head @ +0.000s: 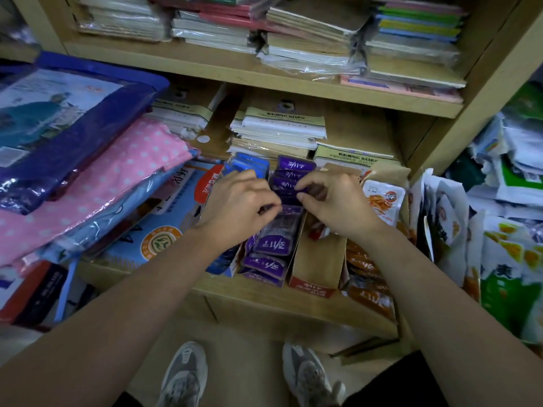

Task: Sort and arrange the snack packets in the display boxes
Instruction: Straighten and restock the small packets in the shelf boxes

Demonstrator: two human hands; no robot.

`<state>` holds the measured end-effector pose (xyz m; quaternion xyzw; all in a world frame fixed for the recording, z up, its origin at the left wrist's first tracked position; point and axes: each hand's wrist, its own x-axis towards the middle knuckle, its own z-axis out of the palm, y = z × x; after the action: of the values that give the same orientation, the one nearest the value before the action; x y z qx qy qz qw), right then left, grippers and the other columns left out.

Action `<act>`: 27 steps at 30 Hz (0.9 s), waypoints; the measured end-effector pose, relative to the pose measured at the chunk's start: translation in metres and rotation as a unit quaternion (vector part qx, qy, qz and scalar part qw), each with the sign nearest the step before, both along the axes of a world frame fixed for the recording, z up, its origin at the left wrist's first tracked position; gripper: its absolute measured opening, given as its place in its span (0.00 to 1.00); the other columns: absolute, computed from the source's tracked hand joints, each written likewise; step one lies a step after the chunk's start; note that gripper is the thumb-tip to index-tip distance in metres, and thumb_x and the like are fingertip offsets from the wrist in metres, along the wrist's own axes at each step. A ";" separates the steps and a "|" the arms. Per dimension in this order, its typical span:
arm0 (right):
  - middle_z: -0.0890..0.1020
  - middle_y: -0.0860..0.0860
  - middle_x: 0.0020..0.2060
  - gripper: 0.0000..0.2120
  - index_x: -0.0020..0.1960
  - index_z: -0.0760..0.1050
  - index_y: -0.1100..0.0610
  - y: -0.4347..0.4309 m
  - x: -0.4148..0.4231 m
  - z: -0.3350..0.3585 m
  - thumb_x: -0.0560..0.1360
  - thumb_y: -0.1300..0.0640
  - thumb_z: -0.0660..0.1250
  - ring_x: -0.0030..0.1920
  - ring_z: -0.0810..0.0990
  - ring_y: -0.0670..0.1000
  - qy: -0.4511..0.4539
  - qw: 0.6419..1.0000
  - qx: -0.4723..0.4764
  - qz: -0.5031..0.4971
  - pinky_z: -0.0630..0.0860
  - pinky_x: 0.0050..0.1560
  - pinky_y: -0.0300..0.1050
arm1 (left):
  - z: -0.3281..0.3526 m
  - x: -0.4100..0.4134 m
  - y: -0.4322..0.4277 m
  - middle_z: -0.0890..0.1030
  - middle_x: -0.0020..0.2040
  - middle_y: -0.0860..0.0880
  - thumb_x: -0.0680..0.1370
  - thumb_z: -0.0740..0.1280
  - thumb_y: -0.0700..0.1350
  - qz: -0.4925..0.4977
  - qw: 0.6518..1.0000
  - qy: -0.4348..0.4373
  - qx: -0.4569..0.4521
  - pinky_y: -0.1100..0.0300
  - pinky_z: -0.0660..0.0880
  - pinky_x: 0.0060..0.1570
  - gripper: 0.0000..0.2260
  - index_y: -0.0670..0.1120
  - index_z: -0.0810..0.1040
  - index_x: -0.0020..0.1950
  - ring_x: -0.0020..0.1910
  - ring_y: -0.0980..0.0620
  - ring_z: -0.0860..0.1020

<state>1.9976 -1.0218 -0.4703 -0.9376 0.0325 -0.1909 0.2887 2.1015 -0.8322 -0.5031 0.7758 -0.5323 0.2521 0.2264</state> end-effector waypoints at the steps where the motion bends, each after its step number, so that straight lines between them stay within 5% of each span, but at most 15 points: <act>1: 0.78 0.39 0.41 0.09 0.55 0.83 0.53 0.000 -0.003 0.001 0.75 0.57 0.75 0.42 0.77 0.36 0.014 1.000 0.019 0.014 0.75 0.44 0.34 | 0.001 -0.001 -0.002 0.83 0.38 0.52 0.73 0.77 0.46 0.014 0.999 0.009 -0.031 0.54 0.76 0.35 0.03 0.49 0.86 0.42 0.38 0.50 0.78; 6: 0.76 0.41 0.41 0.12 0.52 0.81 0.53 0.000 0.000 -0.001 0.71 0.55 0.78 0.41 0.75 0.43 0.000 0.999 -0.043 0.007 0.72 0.41 0.39 | 0.006 -0.007 -0.011 0.73 0.37 0.55 0.72 0.78 0.46 0.035 0.996 0.041 -0.078 0.55 0.74 0.27 0.13 0.48 0.74 0.38 0.34 0.55 0.72; 9: 0.80 0.48 0.37 0.06 0.45 0.81 0.55 0.001 0.006 -0.006 0.71 0.59 0.78 0.39 0.78 0.49 -0.038 0.998 -0.048 -0.013 0.77 0.42 0.49 | 0.010 -0.009 -0.005 0.75 0.35 0.59 0.69 0.79 0.54 -0.036 0.997 0.066 0.027 0.58 0.73 0.31 0.13 0.52 0.77 0.35 0.37 0.58 0.72; 12: 0.80 0.47 0.36 0.06 0.44 0.81 0.54 0.000 0.008 -0.007 0.72 0.58 0.78 0.38 0.78 0.47 -0.035 0.999 -0.032 -0.024 0.79 0.41 0.48 | 0.007 -0.010 0.007 0.83 0.40 0.59 0.67 0.76 0.65 -0.060 0.984 0.076 0.146 0.58 0.74 0.36 0.16 0.56 0.85 0.46 0.42 0.56 0.78; 17: 0.80 0.47 0.37 0.06 0.44 0.81 0.54 0.000 0.006 -0.007 0.72 0.58 0.77 0.40 0.79 0.48 -0.024 0.999 -0.032 -0.027 0.79 0.42 0.46 | 0.005 -0.014 0.002 0.83 0.42 0.57 0.66 0.74 0.70 -0.042 0.980 0.021 0.191 0.56 0.60 0.44 0.22 0.57 0.85 0.51 0.46 0.52 0.75; 21: 0.80 0.45 0.39 0.05 0.44 0.81 0.53 0.000 0.002 -0.007 0.72 0.59 0.77 0.40 0.78 0.44 -0.012 0.999 -0.027 -0.015 0.78 0.42 0.39 | 0.001 -0.013 0.005 0.84 0.40 0.56 0.72 0.71 0.60 -0.056 0.976 0.039 0.209 0.54 0.71 0.47 0.11 0.58 0.86 0.50 0.43 0.51 0.79; 24: 0.79 0.42 0.38 0.05 0.44 0.82 0.53 0.001 0.000 -0.007 0.72 0.60 0.77 0.40 0.78 0.38 -0.010 1.000 -0.025 0.001 0.76 0.42 0.33 | 0.000 -0.009 0.008 0.83 0.35 0.56 0.74 0.69 0.47 -0.060 0.989 0.044 0.128 0.54 0.77 0.36 0.07 0.54 0.87 0.43 0.36 0.52 0.79; 27: 0.79 0.42 0.39 0.06 0.48 0.83 0.53 -0.002 -0.002 -0.006 0.73 0.62 0.75 0.42 0.79 0.39 -0.005 1.000 -0.015 0.022 0.77 0.45 0.33 | 0.001 -0.004 0.008 0.83 0.36 0.54 0.78 0.68 0.45 -0.036 0.998 0.031 0.052 0.55 0.76 0.29 0.08 0.50 0.86 0.44 0.34 0.53 0.80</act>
<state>1.9956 -1.0237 -0.4759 -0.9413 0.0074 -0.1897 0.2792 2.0979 -0.8241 -0.5018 0.7742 -0.5652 0.1917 0.2108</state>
